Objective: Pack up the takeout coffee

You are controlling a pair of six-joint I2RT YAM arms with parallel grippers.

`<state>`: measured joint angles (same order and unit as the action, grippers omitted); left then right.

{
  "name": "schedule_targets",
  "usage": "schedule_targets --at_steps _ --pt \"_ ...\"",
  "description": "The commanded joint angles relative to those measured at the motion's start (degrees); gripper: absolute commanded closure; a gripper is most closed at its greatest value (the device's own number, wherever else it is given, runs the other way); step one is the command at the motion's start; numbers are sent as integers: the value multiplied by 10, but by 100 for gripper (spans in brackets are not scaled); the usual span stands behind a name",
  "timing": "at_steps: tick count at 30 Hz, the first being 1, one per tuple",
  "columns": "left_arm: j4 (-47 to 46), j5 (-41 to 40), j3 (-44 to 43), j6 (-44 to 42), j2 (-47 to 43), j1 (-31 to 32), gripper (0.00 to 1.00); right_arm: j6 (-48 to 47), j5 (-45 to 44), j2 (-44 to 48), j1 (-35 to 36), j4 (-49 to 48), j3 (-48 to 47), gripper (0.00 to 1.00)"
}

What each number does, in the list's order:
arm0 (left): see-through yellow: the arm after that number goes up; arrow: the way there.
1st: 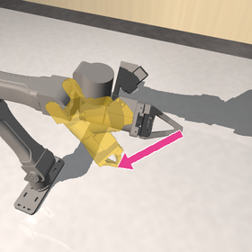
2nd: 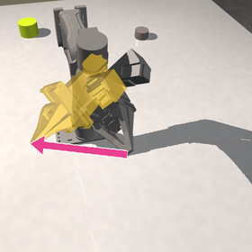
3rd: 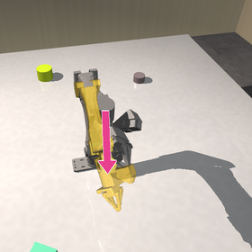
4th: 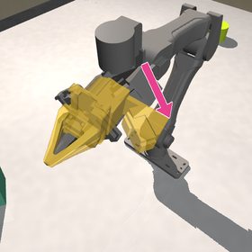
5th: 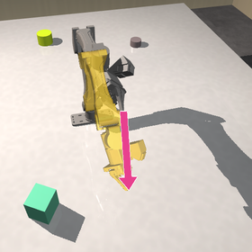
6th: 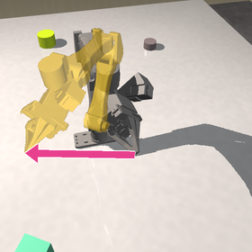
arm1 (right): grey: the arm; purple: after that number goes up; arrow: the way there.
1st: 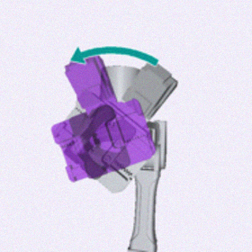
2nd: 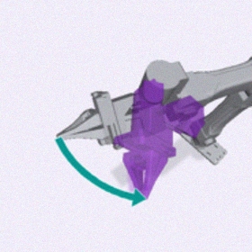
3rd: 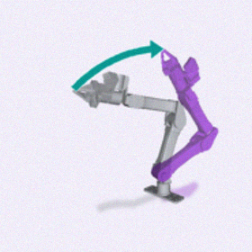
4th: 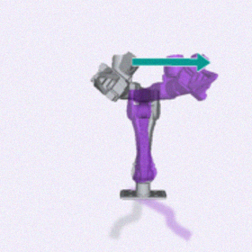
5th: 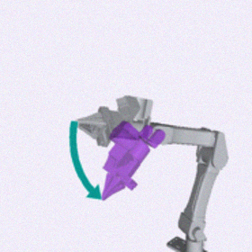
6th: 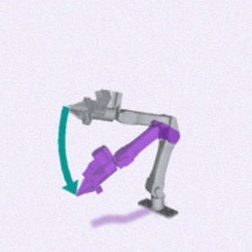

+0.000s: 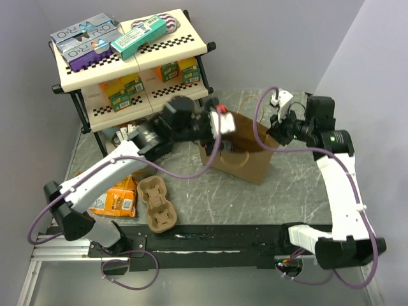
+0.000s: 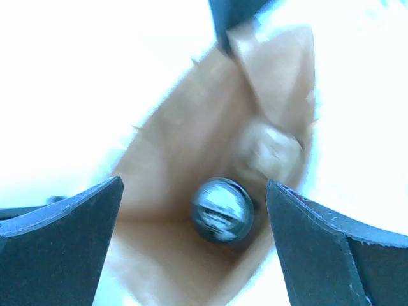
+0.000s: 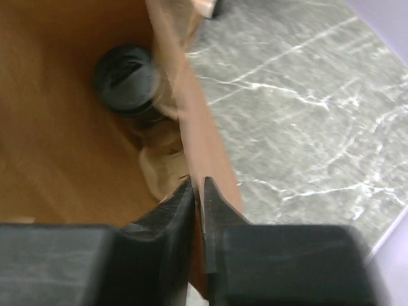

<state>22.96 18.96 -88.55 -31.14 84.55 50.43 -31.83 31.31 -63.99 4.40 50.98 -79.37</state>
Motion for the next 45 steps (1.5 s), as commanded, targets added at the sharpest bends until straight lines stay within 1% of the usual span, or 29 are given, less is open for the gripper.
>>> schedule_targets --at_steps 1,3,4,5,6,7,8,9,10,11,13,14,16,17,19,20,23,26,28,31,33,35,38,45 --pt "-32 -55 -81 109 -51 -32 1 15 18 -42 -19 -26 -53 65" --pt "-9 -80 -89 114 -66 -59 1 22 24 -56 -19 -26 -68 54" --pt "16 -97 -86 114 -72 -69 1 27 25 -59 -18 -28 -78 46" --pt "30 -103 -82 114 -87 -93 1 32 22 -61 -19 -28 -83 42" --pt "43 -109 -68 114 -96 -105 1 35 19 -60 -19 -28 -89 36" --pt "69 -117 -59 119 -117 -118 1 39 13 -58 -20 -29 -97 33" --pt "81 -120 -51 124 -127 -144 1 44 10 -50 -22 -31 -100 30" --pt "99 -120 -37 128 -138 -157 1 47 6 -46 -23 -34 -107 24" --pt "128 -117 -30 129 -159 -168 1 51 2 -40 -26 -37 -111 21" --pt "143 -113 -21 131 -170 -193 1 61 -6 -26 -28 -40 -114 18" --pt "169 -104 9 129 -199 -217 1 70 -14 -14 -30 -53 -126 6" --pt "201 -97 25 129 -206 -239 2 80 -26 2 -31 -60 -129 1" --pt "233 -83 34 129 -205 -261 8 92 -34 16 -32 -79 -134 0" --pt "251 -66 39 133 -201 -282 15 102 -39 30 -31 -83 -134 0" --pt "268 -47 37 133 -181 -296 24 113 -39 43 -32 -95 -128 0" --pt "274 -47 31 134 -172 -303 32 122 -38 54 -32 -98 -126 0" --pt "298 -70 26 142 -135 -313 43 133 -27 68 -31 -98 -116 0" --pt "313 -76 21 158 -106 -335 50 136 -27 80 -30 -94 -104 0" --pt "297 -81 22 172 -99 -342 50 138 -30 85 -30 -94 -95 0" --pt "288 -95 10 180 -77 -344 52 142 -27 92 -31 -91 -87 0" --pt "290 -101 -11 183 -64 -350 55 143 -27 93 -31 -89 -85 0" --pt "297 -110 -29 181 -48 -354 55 143 -27 92 -30 -88 -85 0" --pt "310 -103 -47 180 -27 -358 58 138 -27 91 -31 -84 -88 0" --pt "324 -117 -46 187 -13 -359 60 127 -30 86 -30 -78 -93 0"
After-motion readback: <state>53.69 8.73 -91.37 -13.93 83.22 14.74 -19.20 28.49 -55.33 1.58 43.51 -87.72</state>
